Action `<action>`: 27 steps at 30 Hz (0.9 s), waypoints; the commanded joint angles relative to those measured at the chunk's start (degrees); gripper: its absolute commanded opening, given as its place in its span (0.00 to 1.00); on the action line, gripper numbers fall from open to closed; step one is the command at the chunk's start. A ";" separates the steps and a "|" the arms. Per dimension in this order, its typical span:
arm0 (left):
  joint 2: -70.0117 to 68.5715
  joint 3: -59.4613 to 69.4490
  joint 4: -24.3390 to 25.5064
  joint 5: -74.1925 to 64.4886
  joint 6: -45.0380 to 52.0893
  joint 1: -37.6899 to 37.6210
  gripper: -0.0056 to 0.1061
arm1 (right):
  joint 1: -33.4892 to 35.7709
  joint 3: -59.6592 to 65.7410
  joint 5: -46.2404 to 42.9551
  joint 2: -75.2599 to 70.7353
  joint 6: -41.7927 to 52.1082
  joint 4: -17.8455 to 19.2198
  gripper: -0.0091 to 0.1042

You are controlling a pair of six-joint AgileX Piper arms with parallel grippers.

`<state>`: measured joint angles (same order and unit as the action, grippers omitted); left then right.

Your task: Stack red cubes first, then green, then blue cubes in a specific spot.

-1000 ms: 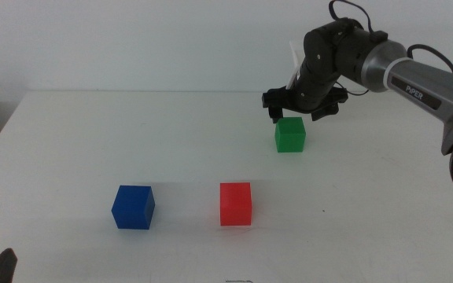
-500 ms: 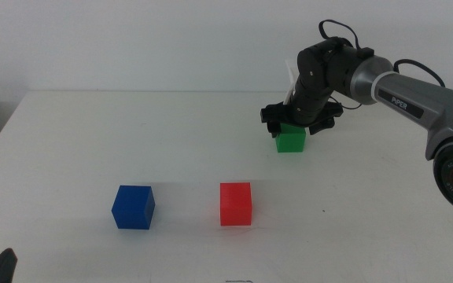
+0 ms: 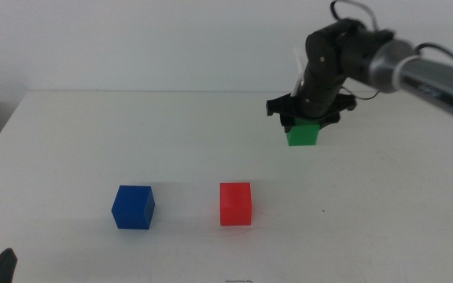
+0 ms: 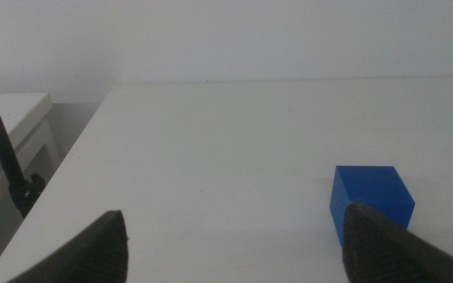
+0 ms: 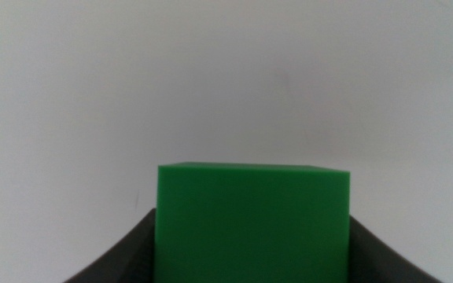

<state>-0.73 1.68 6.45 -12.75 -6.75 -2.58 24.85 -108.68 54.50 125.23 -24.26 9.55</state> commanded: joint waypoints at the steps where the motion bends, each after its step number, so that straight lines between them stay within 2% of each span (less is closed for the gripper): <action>1: -1.20 -0.17 -0.56 4.74 -0.41 0.04 0.89 | 2.19 5.09 -2.39 -10.45 -4.70 4.52 0.07; 4: -1.20 -0.17 -0.56 4.74 -0.41 0.04 0.89 | 4.58 14.38 -3.40 -18.69 -9.99 6.72 0.07; 10: -1.20 -0.17 -0.56 4.74 -0.41 0.04 0.89 | 8.64 17.87 0.12 -26.04 -14.05 4.33 0.07; 14: -1.20 -0.17 -0.56 4.74 -0.41 0.04 0.89 | 13.97 17.87 1.96 -25.93 -18.72 6.77 0.07; 19: -1.20 -0.17 -0.56 4.74 -0.41 0.04 0.89 | 18.57 17.56 -0.08 -24.13 -26.62 9.35 0.07; 27: -1.20 -0.17 -0.56 4.74 -0.41 0.04 0.89 | 22.01 12.06 1.98 -17.53 -27.16 8.74 0.07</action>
<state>-0.73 1.68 6.45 -12.75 -6.75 -2.58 46.50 -93.68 56.75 109.60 -51.73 16.35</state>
